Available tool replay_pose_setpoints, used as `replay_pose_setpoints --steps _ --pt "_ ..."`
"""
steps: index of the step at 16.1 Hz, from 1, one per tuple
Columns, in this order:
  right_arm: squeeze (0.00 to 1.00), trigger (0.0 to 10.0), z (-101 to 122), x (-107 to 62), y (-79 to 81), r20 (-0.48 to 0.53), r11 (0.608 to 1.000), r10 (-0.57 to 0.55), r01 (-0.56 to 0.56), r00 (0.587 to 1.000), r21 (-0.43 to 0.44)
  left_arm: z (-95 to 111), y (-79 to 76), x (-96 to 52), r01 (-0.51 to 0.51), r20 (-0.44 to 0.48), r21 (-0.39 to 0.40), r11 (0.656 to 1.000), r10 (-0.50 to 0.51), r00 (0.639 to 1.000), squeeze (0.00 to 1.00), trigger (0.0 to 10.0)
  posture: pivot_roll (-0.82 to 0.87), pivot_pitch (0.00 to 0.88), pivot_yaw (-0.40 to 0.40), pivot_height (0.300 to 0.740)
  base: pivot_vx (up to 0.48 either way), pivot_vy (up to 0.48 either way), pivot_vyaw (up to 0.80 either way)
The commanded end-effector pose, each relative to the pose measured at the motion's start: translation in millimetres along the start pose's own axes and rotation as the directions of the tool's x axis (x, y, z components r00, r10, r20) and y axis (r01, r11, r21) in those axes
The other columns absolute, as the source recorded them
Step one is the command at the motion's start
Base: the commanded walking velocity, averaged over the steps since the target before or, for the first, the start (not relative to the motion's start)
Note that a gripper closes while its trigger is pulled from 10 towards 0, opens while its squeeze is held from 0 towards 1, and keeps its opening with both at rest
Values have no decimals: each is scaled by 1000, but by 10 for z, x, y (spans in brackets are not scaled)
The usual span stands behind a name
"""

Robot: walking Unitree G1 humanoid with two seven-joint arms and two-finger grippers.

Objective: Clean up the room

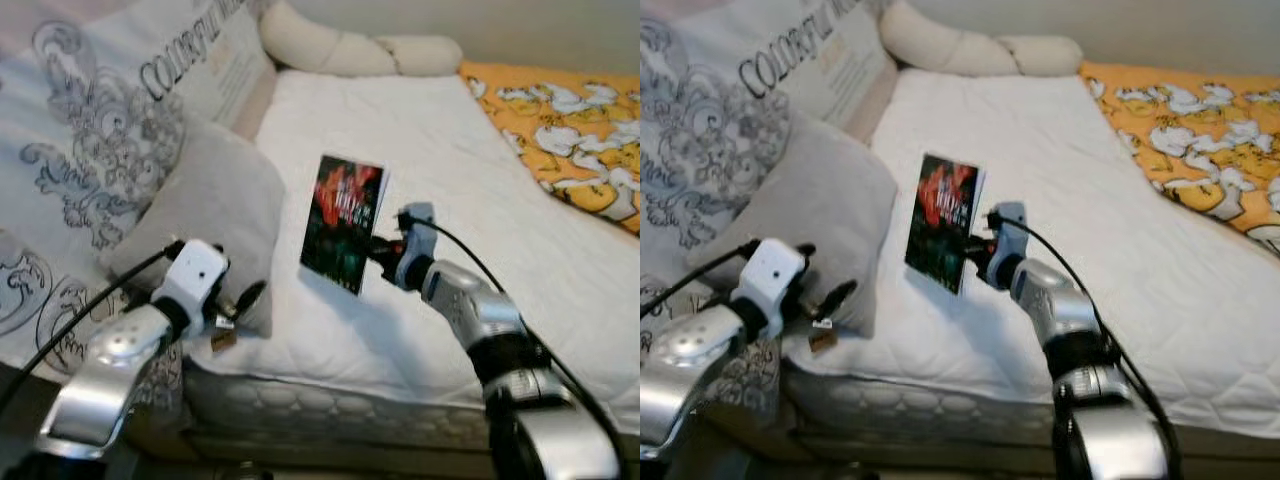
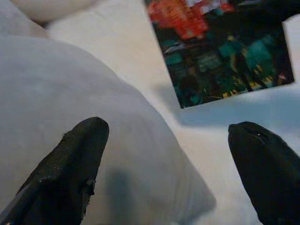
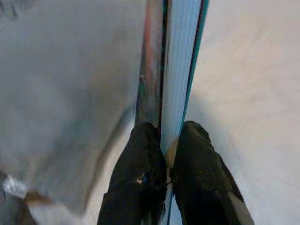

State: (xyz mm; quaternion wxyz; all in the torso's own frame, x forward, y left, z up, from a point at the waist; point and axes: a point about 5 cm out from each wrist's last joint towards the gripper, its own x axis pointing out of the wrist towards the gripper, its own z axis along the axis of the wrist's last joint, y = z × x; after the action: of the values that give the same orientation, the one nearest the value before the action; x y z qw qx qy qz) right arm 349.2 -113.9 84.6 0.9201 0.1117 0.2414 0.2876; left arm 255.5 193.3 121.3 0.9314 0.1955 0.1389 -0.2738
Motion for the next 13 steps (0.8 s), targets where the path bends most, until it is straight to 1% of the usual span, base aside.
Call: replay_pose_setpoints --steps 1,2,3,5,7,8,11,13 --pt "0 10000 80 10 -25 -5 999 5 -6 1000 -54 22 -15 -29 49 -10 10 999 -49 999 0 10000 70 0 -8 740 0 0 0" --pt "0 10000 94 32 -45 -28 997 -12 10 1000 -76 2 -18 -62 78 -34 20 997 -78 996 0 10000 73 0 -7 740 0 0 0" --pt "0 10000 102 41 -49 -34 997 -17 15 999 -77 -5 -19 -71 88 -43 23 996 -87 995 0 10000 73 0 -7 740 0 0 0" --pt "0 10000 113 63 -47 -40 998 -19 17 999 -55 -12 -30 -109 95 -53 21 995 -94 994 0 10000 87 0 -8 740 0 0 0" --pt "0 10000 96 94 -23 -54 999 10 -12 998 -34 -23 -59 -144 106 -65 12 994 -105 992 0 10000 97 0 -9 740 0 0 0" --pt "0 10000 73 117 13 -67 999 42 -45 997 -31 -31 -87 -160 117 -75 5 993 -116 990 0 10000 104 0 -9 740 0 0 0" --pt "0 10000 44 124 10 -91 998 33 -37 995 -47 -29 -93 -165 128 -85 3 992 -127 988 0 10000 117 0 -10 740 0 0 0" --pt "0 10000 62 116 4 -89 998 48 -51 995 -30 -32 -103 -187 154 -97 -5 988 -154 983 0 10000 119 0 -11 740 0 0 0"
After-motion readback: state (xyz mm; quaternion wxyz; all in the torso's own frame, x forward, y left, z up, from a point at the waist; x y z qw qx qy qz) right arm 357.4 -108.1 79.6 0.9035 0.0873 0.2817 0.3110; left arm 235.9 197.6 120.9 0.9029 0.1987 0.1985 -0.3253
